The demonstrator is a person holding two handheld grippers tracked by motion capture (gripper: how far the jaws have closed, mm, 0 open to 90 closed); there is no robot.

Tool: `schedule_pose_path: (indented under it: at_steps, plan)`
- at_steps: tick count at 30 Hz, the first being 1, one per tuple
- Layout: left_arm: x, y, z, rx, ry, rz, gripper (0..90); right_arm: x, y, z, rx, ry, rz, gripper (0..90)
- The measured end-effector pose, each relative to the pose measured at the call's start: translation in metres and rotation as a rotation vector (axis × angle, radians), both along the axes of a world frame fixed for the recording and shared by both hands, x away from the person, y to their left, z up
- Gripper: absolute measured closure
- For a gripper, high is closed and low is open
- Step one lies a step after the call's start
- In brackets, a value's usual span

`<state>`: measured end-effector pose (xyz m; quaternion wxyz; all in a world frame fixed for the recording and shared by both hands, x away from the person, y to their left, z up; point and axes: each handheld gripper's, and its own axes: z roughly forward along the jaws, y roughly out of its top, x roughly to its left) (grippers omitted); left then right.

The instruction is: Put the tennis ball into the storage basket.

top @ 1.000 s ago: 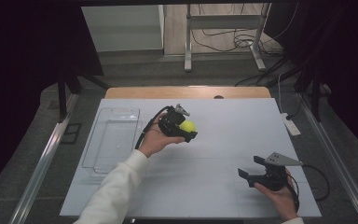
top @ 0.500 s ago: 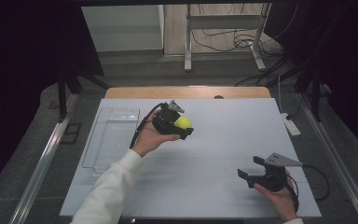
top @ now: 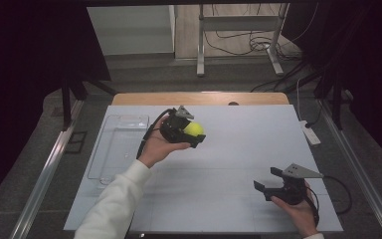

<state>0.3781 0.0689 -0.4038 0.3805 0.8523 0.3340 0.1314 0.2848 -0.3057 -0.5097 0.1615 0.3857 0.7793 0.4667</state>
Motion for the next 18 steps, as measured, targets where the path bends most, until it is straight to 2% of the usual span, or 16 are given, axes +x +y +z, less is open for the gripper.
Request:
schedule_pose_path:
  at_steps: [14,18]
  plan:
    - [-0.004,0.015,0.008,-0.018,-0.038,0.041,26.2,0.001,0.0,0.0,-0.005,0.002,0.002,11.7]
    - [-0.008,0.019,0.011,-0.039,-0.044,0.057,26.2,0.001,0.0,0.0,-0.004,0.002,0.002,11.7]
